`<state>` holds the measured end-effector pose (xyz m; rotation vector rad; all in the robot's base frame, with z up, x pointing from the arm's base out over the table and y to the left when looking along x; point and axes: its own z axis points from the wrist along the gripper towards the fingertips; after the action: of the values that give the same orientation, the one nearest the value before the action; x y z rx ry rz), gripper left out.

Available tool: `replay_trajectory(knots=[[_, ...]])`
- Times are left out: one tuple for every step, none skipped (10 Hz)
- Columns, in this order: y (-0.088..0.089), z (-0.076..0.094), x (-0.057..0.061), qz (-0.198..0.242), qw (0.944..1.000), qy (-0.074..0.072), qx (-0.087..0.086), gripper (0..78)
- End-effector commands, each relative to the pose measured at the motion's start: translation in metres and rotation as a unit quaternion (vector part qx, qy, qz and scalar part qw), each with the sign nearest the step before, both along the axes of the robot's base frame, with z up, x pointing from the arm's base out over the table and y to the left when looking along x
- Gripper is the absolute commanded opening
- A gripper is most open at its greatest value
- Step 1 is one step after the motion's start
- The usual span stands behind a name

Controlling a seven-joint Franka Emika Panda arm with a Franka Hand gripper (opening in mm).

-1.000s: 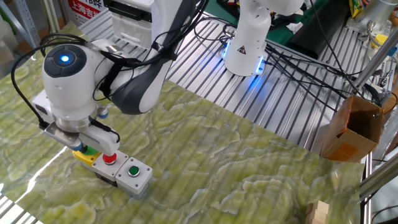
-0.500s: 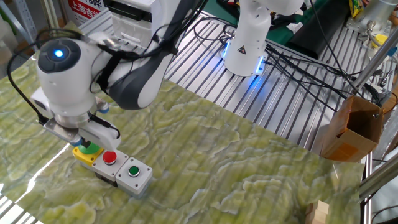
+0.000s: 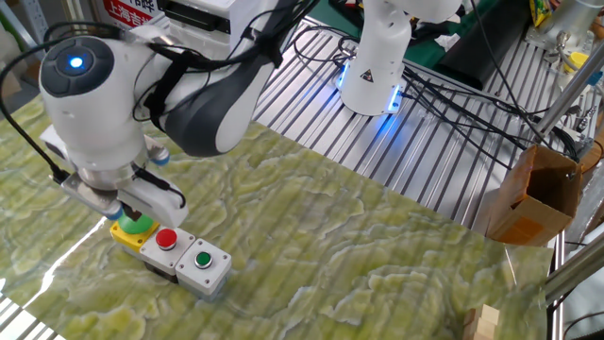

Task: Press three buttons from left to right in sequence

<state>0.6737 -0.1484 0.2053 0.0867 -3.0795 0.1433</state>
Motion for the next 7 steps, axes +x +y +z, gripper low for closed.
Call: replay_trajectory(knots=[[0.019,-0.019,0.008,-0.015,0.9997,0.003,0.018,0.0],[0.022,-0.024,0.006,-0.016,0.9997,0.003,0.018,0.0],[0.023,-0.029,0.002,-0.017,0.9997,0.002,0.018,0.0],[0.024,-0.032,-0.001,-0.018,0.9997,0.000,0.019,0.0],[0.025,-0.034,-0.004,-0.019,0.9996,0.000,0.021,0.0],[0.026,-0.036,-0.005,-0.019,0.9996,0.000,0.021,0.0],[0.028,-0.042,-0.007,-0.021,0.9996,-0.002,0.021,0.0]])
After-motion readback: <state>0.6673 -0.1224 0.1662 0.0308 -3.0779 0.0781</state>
